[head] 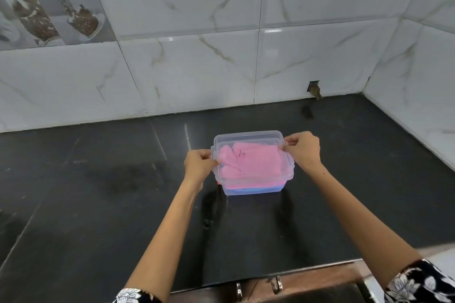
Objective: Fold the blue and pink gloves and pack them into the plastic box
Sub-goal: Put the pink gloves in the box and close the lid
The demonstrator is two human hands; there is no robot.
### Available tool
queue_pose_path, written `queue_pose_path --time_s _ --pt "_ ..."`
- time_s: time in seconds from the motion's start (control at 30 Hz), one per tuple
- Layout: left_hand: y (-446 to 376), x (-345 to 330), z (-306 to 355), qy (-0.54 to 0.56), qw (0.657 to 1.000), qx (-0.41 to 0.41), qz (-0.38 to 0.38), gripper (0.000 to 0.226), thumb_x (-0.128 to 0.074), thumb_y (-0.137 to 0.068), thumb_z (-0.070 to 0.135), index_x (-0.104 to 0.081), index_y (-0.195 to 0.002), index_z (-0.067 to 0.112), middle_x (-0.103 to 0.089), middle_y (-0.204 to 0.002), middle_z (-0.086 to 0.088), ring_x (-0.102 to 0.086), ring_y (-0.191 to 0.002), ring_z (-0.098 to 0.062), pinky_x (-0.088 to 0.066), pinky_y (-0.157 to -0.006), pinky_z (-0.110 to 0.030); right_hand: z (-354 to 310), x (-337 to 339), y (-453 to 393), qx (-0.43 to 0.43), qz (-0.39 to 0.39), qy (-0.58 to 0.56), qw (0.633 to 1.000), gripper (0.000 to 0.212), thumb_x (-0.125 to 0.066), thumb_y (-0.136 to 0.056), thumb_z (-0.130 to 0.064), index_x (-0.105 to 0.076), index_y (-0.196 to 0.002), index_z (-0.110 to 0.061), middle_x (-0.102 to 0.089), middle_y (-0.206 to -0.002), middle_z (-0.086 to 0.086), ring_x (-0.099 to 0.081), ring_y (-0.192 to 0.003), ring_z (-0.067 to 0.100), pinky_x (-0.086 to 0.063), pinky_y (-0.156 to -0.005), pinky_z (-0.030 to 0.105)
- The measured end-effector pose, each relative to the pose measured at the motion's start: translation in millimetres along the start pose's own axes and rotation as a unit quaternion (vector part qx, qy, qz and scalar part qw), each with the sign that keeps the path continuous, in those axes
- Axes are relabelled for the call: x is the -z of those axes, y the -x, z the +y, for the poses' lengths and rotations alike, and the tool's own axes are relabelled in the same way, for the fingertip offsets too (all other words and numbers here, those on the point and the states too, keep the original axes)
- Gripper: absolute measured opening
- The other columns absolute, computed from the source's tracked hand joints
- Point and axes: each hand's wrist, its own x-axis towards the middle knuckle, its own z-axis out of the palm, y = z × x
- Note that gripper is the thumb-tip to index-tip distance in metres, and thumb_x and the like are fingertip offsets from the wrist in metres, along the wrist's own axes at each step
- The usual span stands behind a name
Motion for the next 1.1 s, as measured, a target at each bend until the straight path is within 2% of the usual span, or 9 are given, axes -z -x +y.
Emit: queue_pose_path --time_s 0.17,0.33,0.47,0.57,0.77,0.87,0.97,1.03,1.1 --pt "-3 0 -6 -0.007 1.000 0.025 0.010 0.026 -0.079 -0.073 0.002 -0.071 -0.098 0.004 -0.066 -0.086 0.001 -0.061 -0.084 -0.014 -0.046 -0.078 -0.026 13 -5 1 -0.004 -0.024 0.011 1.000 0.024 -0.073 -0.079 -0.014 -0.072 -0.102 -0.008 -0.074 -0.098 0.010 -0.066 -0.078 0.019 -0.053 -0.069 0.027" --pt "-6 -5 -8 -0.005 0.999 0.016 0.033 0.014 -0.080 -0.072 0.005 -0.073 -0.080 0.014 -0.065 -0.075 0.008 -0.061 -0.075 -0.007 -0.047 -0.070 -0.021 20 -4 0 -0.004 -0.025 -0.015 1.000 0.021 -0.073 -0.079 -0.014 -0.073 -0.100 -0.010 -0.074 -0.099 0.007 -0.063 -0.073 0.013 -0.047 -0.059 0.018" --pt "-12 -7 -13 0.009 0.998 0.040 0.047 0.018 -0.082 -0.071 0.009 -0.074 -0.088 0.009 -0.067 -0.077 0.007 -0.064 -0.086 -0.017 -0.048 -0.082 -0.030 22 -4 0 0.005 -0.033 -0.007 0.999 0.023 -0.074 -0.079 -0.016 -0.073 -0.101 -0.008 -0.074 -0.100 0.008 -0.066 -0.076 0.016 -0.055 -0.070 0.028" --pt "-17 -7 -14 0.024 0.997 0.062 0.048 0.019 -0.083 -0.070 0.011 -0.075 -0.086 0.008 -0.072 -0.087 -0.002 -0.067 -0.092 -0.025 -0.050 -0.088 -0.034 25 -6 1 0.008 -0.040 0.002 0.999 0.021 -0.072 -0.081 -0.017 -0.073 -0.099 -0.006 -0.074 -0.102 0.007 -0.064 -0.071 0.013 -0.052 -0.064 0.024" --pt "-21 -8 -17 0.036 0.996 0.065 0.057 0.020 -0.084 -0.067 0.011 -0.076 -0.083 0.002 -0.075 -0.083 -0.012 -0.071 -0.077 -0.031 -0.052 -0.061 -0.022 23 -7 -2 0.033 -0.054 0.068 0.996 0.017 -0.065 -0.087 -0.021 -0.074 -0.090 -0.007 -0.075 -0.092 0.006 -0.058 -0.052 0.012 -0.049 -0.052 0.024" --pt "-21 -10 -17 0.043 0.995 0.067 0.065 0.016 -0.084 -0.068 0.009 -0.077 -0.081 0.003 -0.075 -0.080 -0.011 -0.071 -0.072 -0.029 -0.058 -0.066 -0.030 23 -7 -3 0.032 -0.057 0.091 0.994 0.023 -0.062 -0.089 -0.026 -0.071 -0.104 -0.012 -0.073 -0.089 0.002 -0.064 -0.064 0.015 -0.055 -0.058 0.028" --pt "-17 -15 -19 0.038 0.994 0.057 0.085 0.007 -0.081 -0.070 0.008 -0.077 -0.075 0.006 -0.075 -0.078 -0.009 -0.071 -0.069 -0.022 -0.059 -0.066 -0.031 26 -8 -1 0.023 -0.061 0.096 0.993 0.026 -0.061 -0.089 -0.031 -0.069 -0.108 -0.015 -0.068 -0.093 -0.001 -0.063 -0.068 0.011 -0.055 -0.059 0.026" --pt "-14 -18 -21 0.042 0.993 0.042 0.104 0.004 -0.080 -0.070 0.010 -0.076 -0.070 0.010 -0.075 -0.077 -0.006 -0.071 -0.070 -0.020 -0.058 -0.067 -0.032 32 -8 0 0.025 -0.073 0.091 0.993 0.029 -0.058 -0.090 -0.034 -0.067 -0.112 -0.018 -0.065 -0.110 0.003 -0.062 -0.081 0.013 -0.056 -0.072 0.030" --pt "-10 -22 -26 0.039 0.991 0.030 0.126 0.006 -0.081 -0.071 0.017 -0.077 -0.073 0.014 -0.075 -0.077 -0.001 -0.069 -0.074 -0.016 -0.056 -0.071 -0.031 42 -7 4 0.014 -0.113 0.048 0.992 0.037 -0.053 -0.092 -0.039 -0.058 -0.125 -0.024 -0.054 -0.134 0.007 -0.055 -0.116 0.023 -0.048 -0.096 0.044"
